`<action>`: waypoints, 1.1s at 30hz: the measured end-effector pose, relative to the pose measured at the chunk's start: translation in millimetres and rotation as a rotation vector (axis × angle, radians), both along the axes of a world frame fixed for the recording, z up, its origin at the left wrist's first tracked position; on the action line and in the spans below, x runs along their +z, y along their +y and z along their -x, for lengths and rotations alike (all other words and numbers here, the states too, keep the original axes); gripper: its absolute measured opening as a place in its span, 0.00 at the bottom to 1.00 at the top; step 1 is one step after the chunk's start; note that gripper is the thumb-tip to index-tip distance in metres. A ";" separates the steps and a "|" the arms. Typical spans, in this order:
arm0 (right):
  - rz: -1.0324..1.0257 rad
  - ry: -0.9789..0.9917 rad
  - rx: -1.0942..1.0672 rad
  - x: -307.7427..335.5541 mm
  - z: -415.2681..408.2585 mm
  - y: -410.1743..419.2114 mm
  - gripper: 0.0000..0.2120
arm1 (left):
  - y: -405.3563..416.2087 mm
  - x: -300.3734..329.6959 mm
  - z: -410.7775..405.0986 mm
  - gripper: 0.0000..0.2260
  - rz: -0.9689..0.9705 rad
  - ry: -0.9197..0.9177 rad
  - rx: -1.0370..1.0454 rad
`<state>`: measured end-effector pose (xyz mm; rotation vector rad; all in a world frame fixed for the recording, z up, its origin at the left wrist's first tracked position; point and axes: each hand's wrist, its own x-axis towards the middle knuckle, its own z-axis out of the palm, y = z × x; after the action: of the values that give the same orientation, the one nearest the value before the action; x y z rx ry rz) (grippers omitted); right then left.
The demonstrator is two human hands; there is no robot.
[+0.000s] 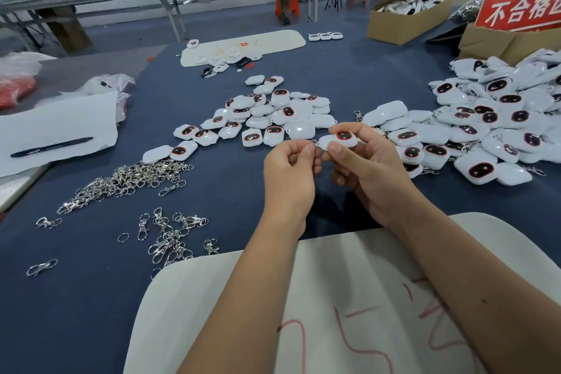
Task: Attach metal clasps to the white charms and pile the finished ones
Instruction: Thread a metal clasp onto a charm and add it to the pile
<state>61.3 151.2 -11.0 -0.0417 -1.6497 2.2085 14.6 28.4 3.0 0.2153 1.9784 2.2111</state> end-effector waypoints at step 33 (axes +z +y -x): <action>-0.021 -0.020 -0.011 -2.0 1.5 0.2 0.10 | -6.9 -1.8 5.5 0.08 0.032 0.131 0.133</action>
<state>59.8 151.4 -13.0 -0.0669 -1.6793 2.1885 9.1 21.5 1.1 0.2372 2.1542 2.2981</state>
